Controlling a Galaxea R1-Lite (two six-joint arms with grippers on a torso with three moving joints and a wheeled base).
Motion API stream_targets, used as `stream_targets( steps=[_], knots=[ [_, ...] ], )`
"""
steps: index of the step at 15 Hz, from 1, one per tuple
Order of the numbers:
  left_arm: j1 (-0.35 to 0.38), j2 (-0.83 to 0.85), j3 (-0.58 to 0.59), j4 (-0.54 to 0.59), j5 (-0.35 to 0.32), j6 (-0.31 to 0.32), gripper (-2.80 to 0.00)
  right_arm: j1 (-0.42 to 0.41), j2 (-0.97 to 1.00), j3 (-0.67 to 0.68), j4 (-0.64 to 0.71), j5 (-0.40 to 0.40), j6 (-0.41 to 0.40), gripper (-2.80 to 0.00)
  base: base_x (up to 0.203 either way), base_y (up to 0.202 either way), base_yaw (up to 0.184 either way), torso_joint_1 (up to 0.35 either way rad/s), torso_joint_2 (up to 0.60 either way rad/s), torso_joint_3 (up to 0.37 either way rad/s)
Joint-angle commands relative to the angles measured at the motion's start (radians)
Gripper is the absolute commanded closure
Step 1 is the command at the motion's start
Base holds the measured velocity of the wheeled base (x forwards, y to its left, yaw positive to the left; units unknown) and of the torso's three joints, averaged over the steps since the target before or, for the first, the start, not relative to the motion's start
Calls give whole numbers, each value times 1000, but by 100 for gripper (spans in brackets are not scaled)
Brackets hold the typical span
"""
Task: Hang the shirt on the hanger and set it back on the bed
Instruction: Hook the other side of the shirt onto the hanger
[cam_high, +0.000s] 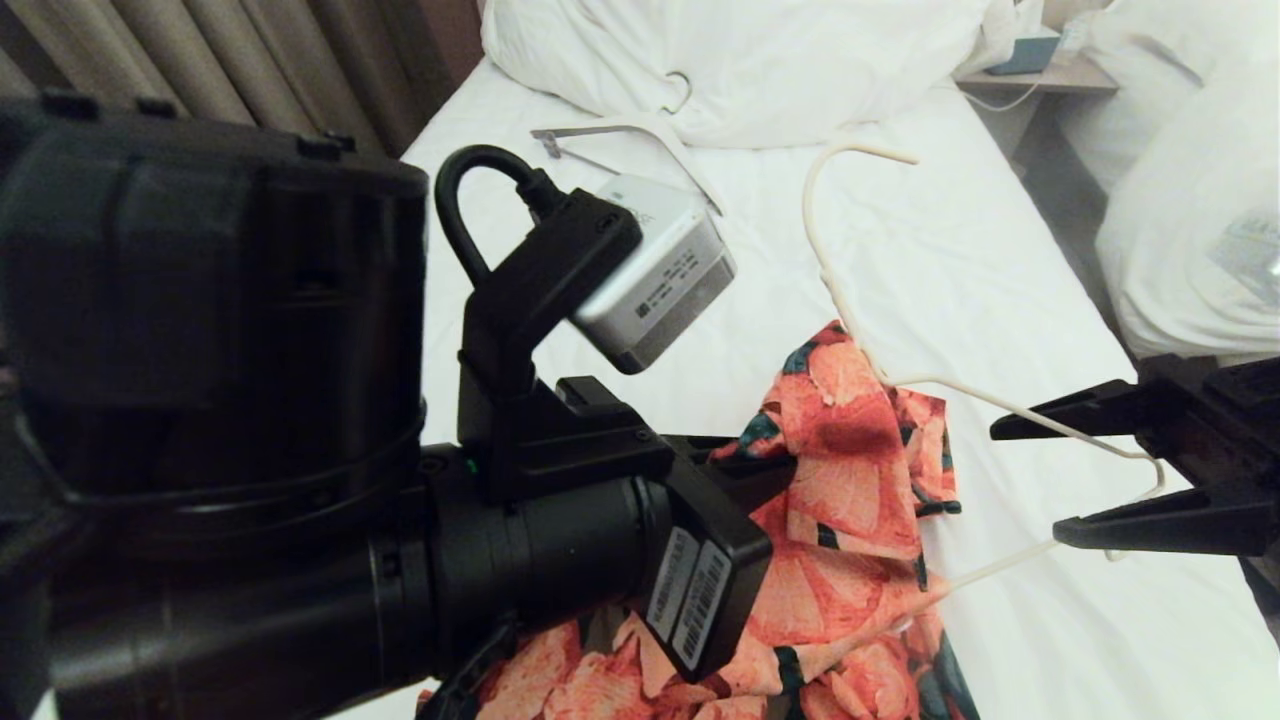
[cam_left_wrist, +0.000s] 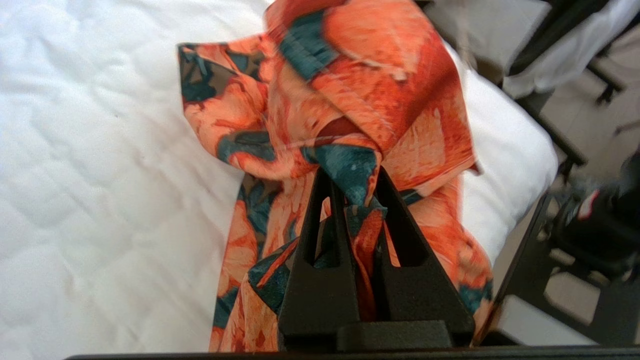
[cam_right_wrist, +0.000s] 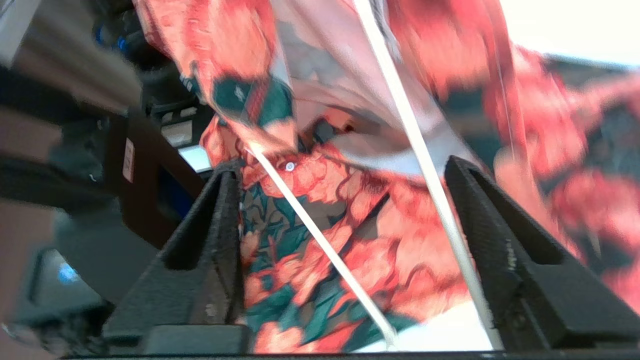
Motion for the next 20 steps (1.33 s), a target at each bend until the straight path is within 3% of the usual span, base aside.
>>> stream_targets(
  steps=[1, 7, 13, 16, 19, 20],
  knots=[
    [11, -13, -2, -27, 4, -19, 0, -26, -58, 15, 1, 2, 64, -280, 0, 0, 0, 0, 0, 0],
    [67, -79, 9, -33, 3, -44, 0, -167, -140, 44, -1, -2, 309, -280, 0, 0, 0, 0, 0, 0],
    [57, -118, 69, -39, 1, -60, 0, -268, -164, 44, 1, -7, 329, -280, 0, 0, 0, 0, 0, 0],
    [57, -177, 67, -33, 3, -61, 0, -280, -174, 43, -11, -35, 436, -280, 0, 0, 0, 0, 0, 0],
    [58, -230, 68, -29, 5, -60, 0, -274, -153, 32, -25, -39, 458, -280, 0, 0, 0, 0, 0, 0],
    [61, -251, 68, -29, 5, -61, 0, -268, -153, 25, -24, -43, 510, -280, 0, 0, 0, 0, 0, 0]
  ],
)
